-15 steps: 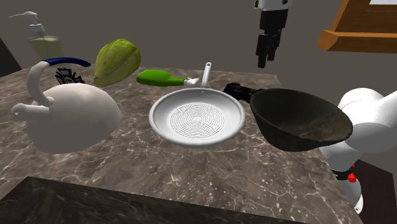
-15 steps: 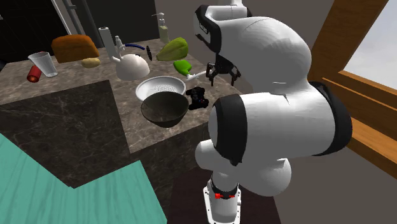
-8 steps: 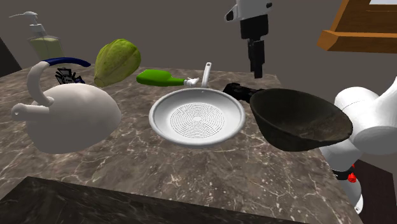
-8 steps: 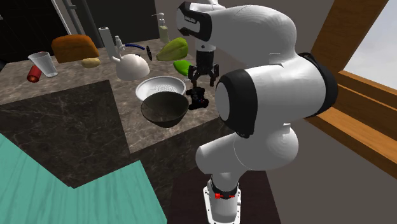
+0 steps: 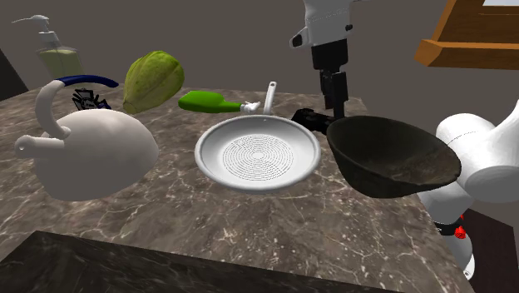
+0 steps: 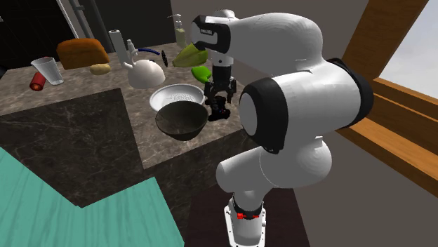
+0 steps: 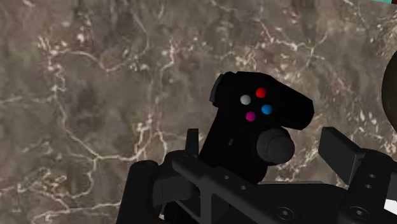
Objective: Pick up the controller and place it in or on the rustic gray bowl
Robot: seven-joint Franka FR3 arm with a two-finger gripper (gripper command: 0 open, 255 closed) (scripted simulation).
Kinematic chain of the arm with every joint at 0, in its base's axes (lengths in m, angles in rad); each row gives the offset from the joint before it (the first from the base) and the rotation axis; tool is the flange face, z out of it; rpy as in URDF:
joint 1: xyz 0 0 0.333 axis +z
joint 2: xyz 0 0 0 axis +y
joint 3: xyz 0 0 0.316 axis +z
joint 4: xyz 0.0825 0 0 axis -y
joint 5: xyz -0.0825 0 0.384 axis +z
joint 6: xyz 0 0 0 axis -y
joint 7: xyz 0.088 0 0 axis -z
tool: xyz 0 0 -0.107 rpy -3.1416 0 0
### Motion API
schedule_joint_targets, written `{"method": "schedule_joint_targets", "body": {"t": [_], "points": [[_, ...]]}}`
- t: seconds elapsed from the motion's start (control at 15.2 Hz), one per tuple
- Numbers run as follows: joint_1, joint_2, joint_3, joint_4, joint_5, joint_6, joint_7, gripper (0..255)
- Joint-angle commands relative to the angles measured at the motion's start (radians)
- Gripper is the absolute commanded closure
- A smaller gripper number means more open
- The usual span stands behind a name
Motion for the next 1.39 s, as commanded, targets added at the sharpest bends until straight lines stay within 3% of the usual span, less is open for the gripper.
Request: {"method": "schedule_joint_targets", "body": {"t": [0.0, 0.46, 0.53, 1.12, 1.32], "points": [[0.001, -0.005, 0.003, -0.02, 0.002, 0.015, 0.002, 0], [0.001, -0.005, 0.003, -0.02, 0.002, 0.015, 0.001, 0], [0.001, -0.005, 0.003, -0.02, 0.002, 0.015, 0.001, 255], [0.001, -0.005, 0.003, -0.02, 0.002, 0.015, 0.001, 255], [0.001, -0.003, 0.002, 0.022, 0.002, -0.024, 0.005, 255]]}}
